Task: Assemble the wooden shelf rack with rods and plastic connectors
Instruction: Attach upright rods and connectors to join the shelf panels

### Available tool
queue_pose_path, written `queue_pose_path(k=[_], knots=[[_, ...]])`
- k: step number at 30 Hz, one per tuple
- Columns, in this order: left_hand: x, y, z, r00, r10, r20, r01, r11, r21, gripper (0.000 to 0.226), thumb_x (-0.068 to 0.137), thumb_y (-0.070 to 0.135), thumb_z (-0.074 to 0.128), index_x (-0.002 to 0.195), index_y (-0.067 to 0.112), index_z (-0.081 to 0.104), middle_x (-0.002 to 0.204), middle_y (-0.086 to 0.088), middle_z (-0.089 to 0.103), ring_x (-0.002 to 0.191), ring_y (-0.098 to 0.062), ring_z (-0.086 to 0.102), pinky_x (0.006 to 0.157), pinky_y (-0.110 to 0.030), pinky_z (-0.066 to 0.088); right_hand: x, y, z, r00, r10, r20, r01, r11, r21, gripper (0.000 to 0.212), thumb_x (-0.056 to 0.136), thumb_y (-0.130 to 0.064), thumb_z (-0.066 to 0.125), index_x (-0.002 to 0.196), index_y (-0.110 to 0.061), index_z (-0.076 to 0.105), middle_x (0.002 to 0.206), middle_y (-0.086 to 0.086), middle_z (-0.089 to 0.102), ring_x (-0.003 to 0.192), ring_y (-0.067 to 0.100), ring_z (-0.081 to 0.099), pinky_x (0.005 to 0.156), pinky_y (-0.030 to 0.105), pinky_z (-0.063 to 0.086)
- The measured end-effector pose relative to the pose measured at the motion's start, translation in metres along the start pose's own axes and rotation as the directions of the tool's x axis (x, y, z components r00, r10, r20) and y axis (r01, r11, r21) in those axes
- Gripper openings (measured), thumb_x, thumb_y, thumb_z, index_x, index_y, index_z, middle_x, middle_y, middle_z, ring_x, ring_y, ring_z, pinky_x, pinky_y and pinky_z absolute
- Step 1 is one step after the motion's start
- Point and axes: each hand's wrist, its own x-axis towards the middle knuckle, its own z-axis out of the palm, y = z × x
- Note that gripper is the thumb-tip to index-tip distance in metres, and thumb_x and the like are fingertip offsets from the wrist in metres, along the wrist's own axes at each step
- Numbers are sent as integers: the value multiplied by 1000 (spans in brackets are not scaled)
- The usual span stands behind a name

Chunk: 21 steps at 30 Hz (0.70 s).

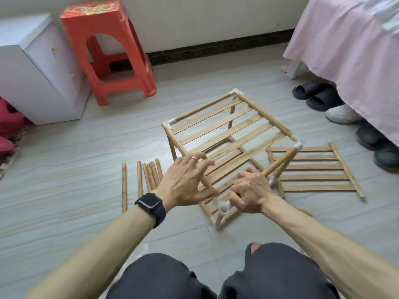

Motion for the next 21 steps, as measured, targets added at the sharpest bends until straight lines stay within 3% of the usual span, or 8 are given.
queue_pose_path(k=[2,5,8,12,15,17,19,21], knots=[[15,7,-4,955,270,123,-286,948,137,67,87,86,30,134,41,49,146,-2,46,132,-24,44,107,-47,41,0,5,2,999,-27,-23,26,1000,-10,42,78,-34,41,47,-18,63,51,-4,63,59,18,52,68,39,50],[36,12,-2,870,433,236,-476,862,174,65,91,83,26,110,36,67,126,5,57,113,-18,51,93,-38,44,-2,20,5,997,14,-75,-15,1000,-12,41,77,-34,42,48,-15,64,53,-2,62,64,22,54,68,42,51],[46,14,7,852,442,280,-502,843,195,65,92,78,20,108,30,61,106,11,63,101,-17,49,85,-35,42,-6,34,9,978,146,-147,-145,989,16,41,78,-32,43,54,-12,68,66,3,63,75,28,58,75,42,48],[54,17,16,874,415,253,-465,866,184,67,88,75,16,108,27,58,99,11,66,101,-19,51,85,-35,37,-19,36,12,901,383,-203,-384,923,36,36,87,-35,45,70,-14,70,96,8,63,99,31,56,90,48,45],[59,25,20,868,439,231,-482,857,184,64,91,72,20,103,22,59,93,8,66,98,-21,53,82,-37,42,-32,25,14,714,664,-222,-639,748,182,30,91,-40,53,97,-15,68,131,13,53,124,31,47,103,47,40],[65,41,24,881,414,232,-456,872,178,68,94,71,17,103,19,60,91,4,67,98,-24,55,83,-40,44,-38,14,14,576,807,-130,-717,575,394,46,94,-44,57,126,-12,57,142,14,45,130,29,44,108,46,39],[68,60,29,921,347,175,-377,909,180,72,94,71,15,101,17,62,88,2,68,96,-26,57,82,-41,44,-39,12,10,448,885,128,-765,306,566,57,97,-52,57,137,-12,47,134,9,55,121,26,54,95,39,45],[71,76,36,961,244,133,-264,951,160,74,93,73,13,102,18,62,91,2,69,100,-25,56,86,-41,41,-39,18,5,363,842,399,-810,74,582,48,96,-54,57,121,-13,58,110,4,64,101,24,60,80,31,41]])
